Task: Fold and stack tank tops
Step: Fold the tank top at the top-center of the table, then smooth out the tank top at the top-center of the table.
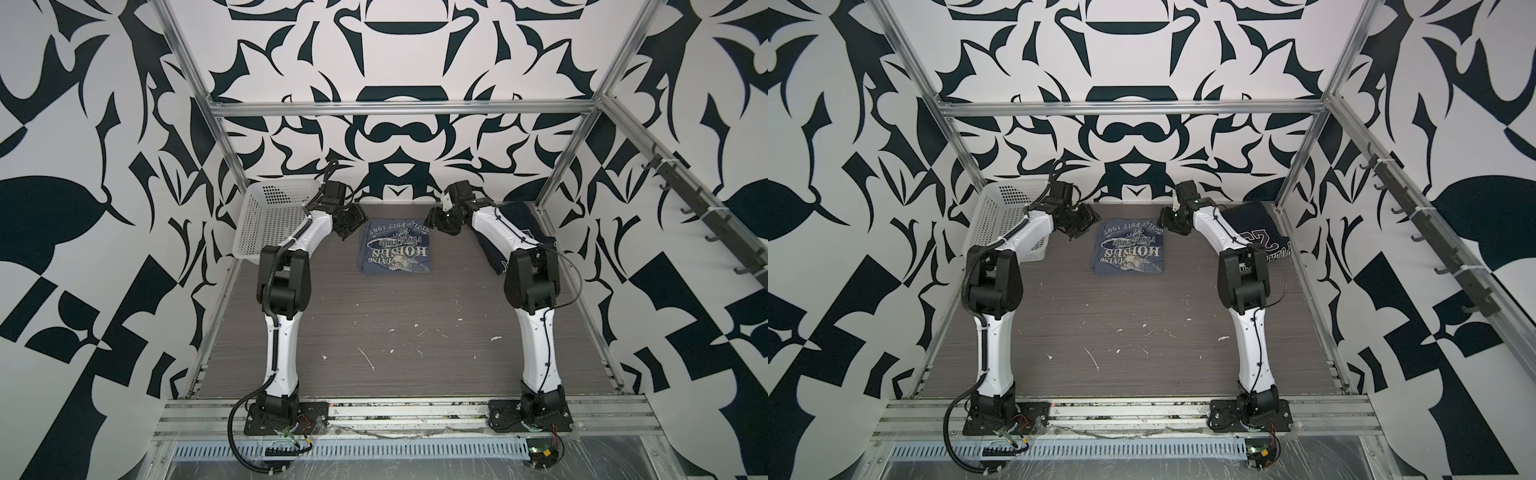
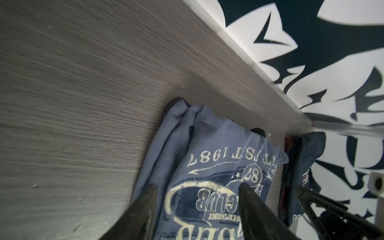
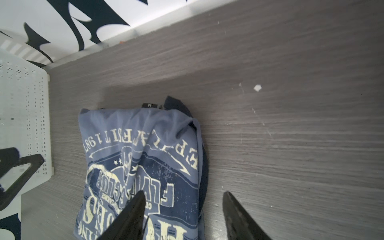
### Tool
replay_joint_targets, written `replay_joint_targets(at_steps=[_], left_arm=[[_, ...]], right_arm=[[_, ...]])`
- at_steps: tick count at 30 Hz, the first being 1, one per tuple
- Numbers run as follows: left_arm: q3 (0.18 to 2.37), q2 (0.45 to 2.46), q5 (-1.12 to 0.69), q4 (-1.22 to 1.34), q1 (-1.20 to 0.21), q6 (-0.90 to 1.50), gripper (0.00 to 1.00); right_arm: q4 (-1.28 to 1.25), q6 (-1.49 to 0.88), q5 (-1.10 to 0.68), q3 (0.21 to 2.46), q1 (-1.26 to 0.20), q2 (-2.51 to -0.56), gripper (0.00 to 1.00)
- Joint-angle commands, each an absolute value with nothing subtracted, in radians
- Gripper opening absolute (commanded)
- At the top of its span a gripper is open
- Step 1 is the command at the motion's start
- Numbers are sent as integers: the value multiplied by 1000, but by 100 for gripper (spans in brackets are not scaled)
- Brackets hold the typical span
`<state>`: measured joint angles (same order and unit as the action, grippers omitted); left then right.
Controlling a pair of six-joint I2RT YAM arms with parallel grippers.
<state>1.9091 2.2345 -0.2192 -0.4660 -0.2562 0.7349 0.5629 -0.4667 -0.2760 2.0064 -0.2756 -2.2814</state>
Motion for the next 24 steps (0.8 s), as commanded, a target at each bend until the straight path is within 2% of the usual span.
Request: replay_joint_targets(at_steps=[1, 9, 12, 15, 19, 21, 24], left_arm=[[1994, 2311, -191, -491, -271, 656, 58], [2166, 2475, -218, -498, -279, 642, 46], [2198, 2505, -219, -489, -283, 648, 36], [2218, 2513, -220, -480, -284, 655, 20], [2226, 2499, -205, -458, -284, 668, 7], [2234, 2492, -188, -460, -282, 670, 2], [2220, 2468, -179, -447, -275, 683, 0]], right_arm=[[503, -473, -295, 1986, -279, -2279, 59], [490, -478, -317, 2020, -280, -2352, 51], [486, -473, -328, 2036, -280, -2369, 43], [491, -469, -334, 2055, -280, -2382, 28], [497, -465, -337, 2074, -279, -2388, 7], [495, -467, -333, 2072, -278, -2380, 0], [491, -462, -330, 2060, -279, -2354, 0]])
